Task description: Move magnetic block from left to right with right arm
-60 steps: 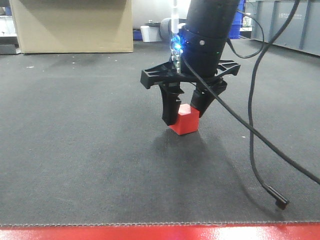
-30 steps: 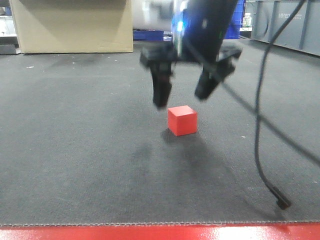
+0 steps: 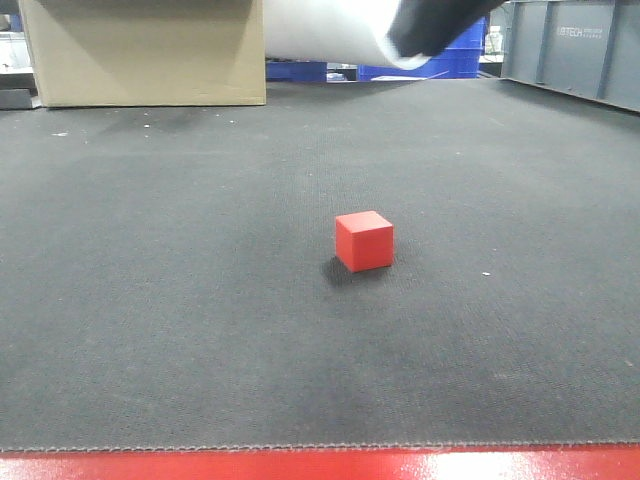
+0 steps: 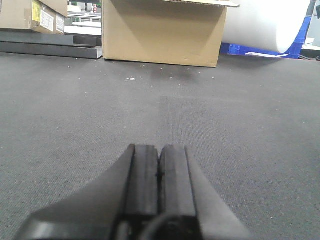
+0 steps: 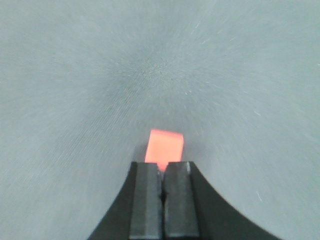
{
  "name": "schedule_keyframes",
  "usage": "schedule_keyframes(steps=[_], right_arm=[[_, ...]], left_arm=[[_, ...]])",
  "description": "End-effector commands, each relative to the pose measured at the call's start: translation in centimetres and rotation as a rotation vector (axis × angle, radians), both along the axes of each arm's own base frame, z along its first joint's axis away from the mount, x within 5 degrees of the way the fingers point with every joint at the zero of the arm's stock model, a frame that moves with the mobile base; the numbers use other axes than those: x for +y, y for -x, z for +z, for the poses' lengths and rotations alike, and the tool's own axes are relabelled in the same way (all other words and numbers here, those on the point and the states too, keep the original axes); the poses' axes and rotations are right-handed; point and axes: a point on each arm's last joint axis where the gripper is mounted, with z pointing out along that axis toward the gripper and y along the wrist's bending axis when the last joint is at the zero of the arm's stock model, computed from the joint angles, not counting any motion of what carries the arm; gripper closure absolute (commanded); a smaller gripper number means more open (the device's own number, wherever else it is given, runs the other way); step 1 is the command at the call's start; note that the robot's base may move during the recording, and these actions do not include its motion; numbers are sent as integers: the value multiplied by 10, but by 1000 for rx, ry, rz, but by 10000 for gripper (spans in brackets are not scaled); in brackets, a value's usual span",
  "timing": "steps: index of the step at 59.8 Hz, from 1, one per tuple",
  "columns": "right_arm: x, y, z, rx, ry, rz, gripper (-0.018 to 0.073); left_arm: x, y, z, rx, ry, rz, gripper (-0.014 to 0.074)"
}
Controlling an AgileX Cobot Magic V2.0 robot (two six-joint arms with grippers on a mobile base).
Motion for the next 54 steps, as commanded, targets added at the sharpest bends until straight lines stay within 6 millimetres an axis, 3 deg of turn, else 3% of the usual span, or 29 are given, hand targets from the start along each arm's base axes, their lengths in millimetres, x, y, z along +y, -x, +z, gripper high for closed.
schedule_keyframes(steps=[1,15,29,54], right_arm=[[-16,25,22,-158,-97,-13,500],[-49,79,10,-265,-163,-21,500],[-71,117,10,-324,-198,-19,500],[-76,126,17,-364,-222,-19,500]], left_arm=[[0,1,6,-93,6,2,713],[0,1,6,-93,6,2,713],[0,1,6,-93,6,2,713],[0,1,6,-93,6,2,713]])
